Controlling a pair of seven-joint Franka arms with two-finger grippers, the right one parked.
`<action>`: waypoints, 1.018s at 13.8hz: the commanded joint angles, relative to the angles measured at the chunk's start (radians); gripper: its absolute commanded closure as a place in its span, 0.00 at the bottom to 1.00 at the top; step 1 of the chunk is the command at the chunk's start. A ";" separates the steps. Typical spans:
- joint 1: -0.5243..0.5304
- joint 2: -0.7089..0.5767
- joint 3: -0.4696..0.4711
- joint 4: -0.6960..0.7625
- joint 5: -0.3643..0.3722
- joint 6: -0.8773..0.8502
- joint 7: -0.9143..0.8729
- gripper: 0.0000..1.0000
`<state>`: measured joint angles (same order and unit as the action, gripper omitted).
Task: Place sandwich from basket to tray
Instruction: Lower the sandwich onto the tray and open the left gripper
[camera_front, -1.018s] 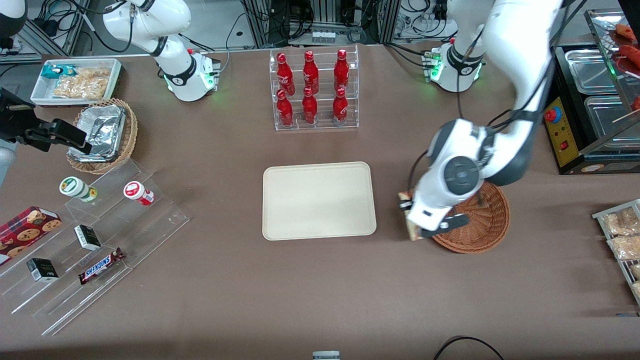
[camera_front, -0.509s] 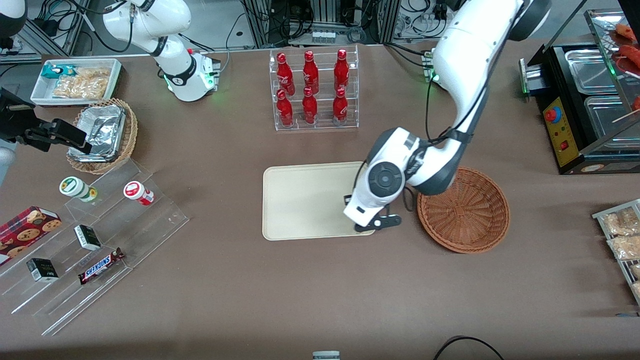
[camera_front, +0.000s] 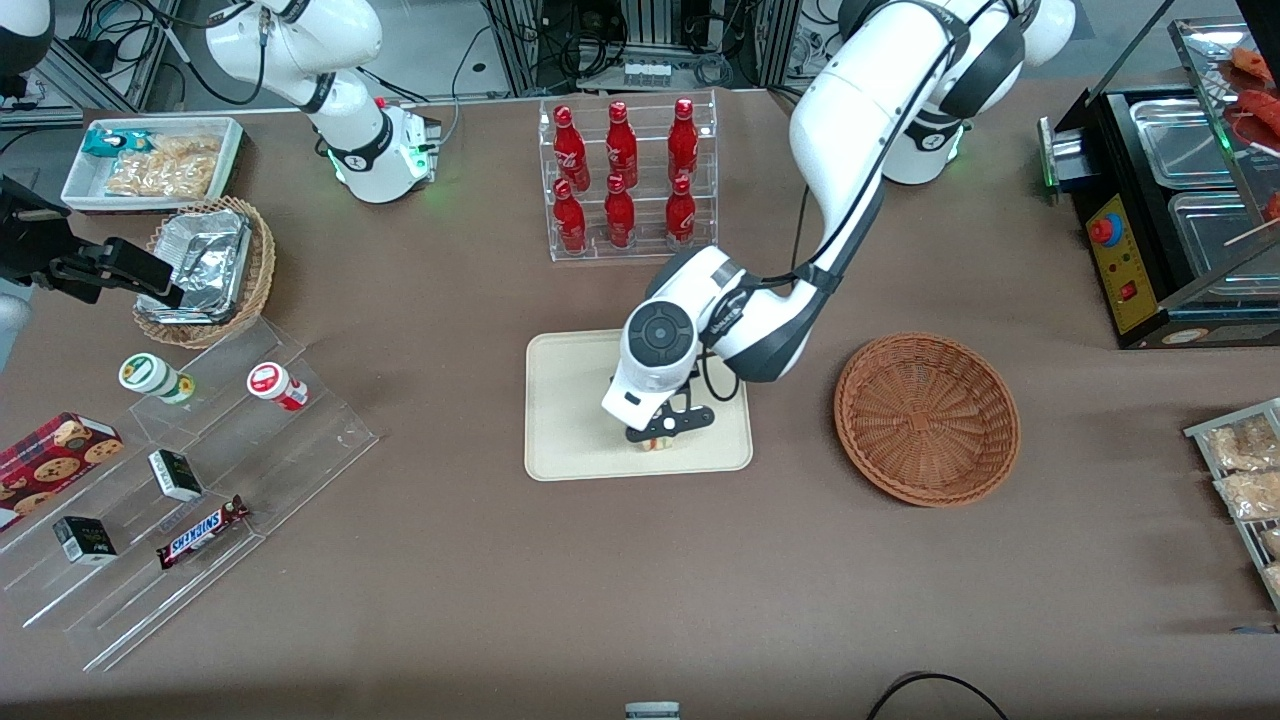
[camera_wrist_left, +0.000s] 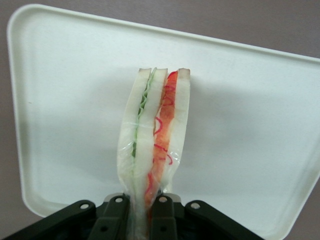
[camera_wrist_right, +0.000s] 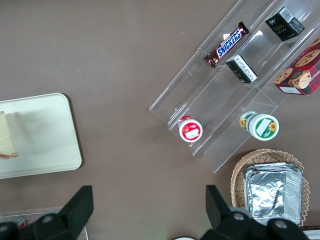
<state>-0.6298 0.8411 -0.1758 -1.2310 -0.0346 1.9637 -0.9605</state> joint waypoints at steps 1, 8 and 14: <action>-0.039 0.042 0.012 0.071 0.005 -0.013 -0.038 0.95; -0.070 0.062 0.013 0.061 0.056 0.024 -0.066 0.90; -0.068 0.050 0.015 0.053 0.058 0.027 -0.087 0.00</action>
<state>-0.6850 0.8954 -0.1734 -1.1986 0.0084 1.9892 -1.0200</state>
